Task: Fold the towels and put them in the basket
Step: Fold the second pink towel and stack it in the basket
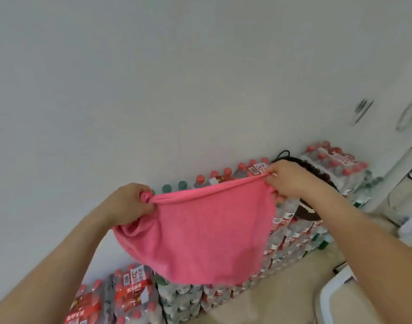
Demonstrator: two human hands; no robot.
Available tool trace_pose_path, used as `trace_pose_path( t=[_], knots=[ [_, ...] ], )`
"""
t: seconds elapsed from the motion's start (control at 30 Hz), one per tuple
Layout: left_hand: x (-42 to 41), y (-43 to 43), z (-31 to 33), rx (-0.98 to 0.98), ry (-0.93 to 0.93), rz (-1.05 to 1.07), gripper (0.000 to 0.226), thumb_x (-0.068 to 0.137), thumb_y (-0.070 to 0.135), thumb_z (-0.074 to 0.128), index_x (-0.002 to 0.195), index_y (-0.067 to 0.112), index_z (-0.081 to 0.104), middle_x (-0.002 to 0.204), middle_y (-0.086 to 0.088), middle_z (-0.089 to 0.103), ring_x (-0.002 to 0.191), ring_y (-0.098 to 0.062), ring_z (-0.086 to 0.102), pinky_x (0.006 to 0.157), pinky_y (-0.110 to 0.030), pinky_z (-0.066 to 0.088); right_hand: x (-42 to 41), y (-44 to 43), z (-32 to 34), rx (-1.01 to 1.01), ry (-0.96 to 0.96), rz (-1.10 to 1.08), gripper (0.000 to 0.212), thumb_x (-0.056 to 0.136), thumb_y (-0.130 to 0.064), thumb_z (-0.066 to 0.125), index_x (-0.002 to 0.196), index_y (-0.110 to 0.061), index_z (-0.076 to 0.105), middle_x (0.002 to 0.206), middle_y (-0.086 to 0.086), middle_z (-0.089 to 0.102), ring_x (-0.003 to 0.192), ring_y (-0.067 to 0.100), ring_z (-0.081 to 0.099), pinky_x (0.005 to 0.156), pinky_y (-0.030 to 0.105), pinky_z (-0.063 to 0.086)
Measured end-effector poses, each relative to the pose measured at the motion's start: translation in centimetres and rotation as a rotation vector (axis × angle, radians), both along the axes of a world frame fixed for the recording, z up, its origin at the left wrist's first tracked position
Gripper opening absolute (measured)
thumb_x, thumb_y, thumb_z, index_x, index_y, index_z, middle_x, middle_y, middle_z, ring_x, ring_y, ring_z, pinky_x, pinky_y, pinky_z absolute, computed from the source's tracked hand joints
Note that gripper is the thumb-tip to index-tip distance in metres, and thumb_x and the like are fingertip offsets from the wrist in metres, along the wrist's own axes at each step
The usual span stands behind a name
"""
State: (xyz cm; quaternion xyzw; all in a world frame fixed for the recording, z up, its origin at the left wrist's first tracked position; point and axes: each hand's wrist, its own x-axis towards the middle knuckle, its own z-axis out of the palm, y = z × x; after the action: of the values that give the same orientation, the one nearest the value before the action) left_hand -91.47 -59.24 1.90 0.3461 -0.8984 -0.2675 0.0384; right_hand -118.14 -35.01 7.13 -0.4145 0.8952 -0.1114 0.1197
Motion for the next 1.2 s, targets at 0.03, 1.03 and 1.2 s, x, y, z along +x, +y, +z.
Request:
trace_pose_path(
  t=[0.03, 1.03, 1.2],
  knots=[
    [-1.5, -0.6, 0.1, -0.122, 0.098, 0.085, 0.008, 0.073, 0.026, 0.068, 0.076, 0.021, 0.062, 0.070, 0.004, 0.064, 0.073, -0.024, 0.060, 0.066, -0.034, 0.047, -1.6, -1.1, 0.4, -0.082, 0.045, -0.034, 0.029, 0.094, -0.014, 0.047, 0.071, -0.028, 0.059, 0.079, 0.002, 0.069, 0.072, 0.023, 0.065, 0.073, 0.038, 0.054],
    [-20.0, 5.6, -8.1, 0.248, -0.902, -0.225, 0.046, 0.089, 0.058, 0.051, 0.068, 0.022, 0.071, 0.067, 0.010, 0.070, 0.064, -0.001, 0.063, 0.084, -0.025, 0.046, -25.7, 1.7, -15.5, 0.280, -0.228, 0.307, 0.057, 0.078, -0.068, 0.057, 0.056, -0.018, 0.042, 0.053, -0.005, 0.041, 0.050, 0.013, 0.041, 0.052, 0.031, 0.034],
    [-26.7, 6.6, -8.9, -0.086, -0.407, -0.106, 0.019, 0.088, 0.033, 0.055, 0.091, 0.021, 0.070, 0.093, 0.002, 0.071, 0.084, -0.018, 0.063, 0.075, -0.026, 0.046, -26.6, -0.8, -16.8, -0.008, -0.127, 0.107, 0.028, 0.093, -0.044, 0.051, 0.078, -0.020, 0.054, 0.079, -0.004, 0.061, 0.081, 0.023, 0.061, 0.063, 0.034, 0.042]
  ],
)
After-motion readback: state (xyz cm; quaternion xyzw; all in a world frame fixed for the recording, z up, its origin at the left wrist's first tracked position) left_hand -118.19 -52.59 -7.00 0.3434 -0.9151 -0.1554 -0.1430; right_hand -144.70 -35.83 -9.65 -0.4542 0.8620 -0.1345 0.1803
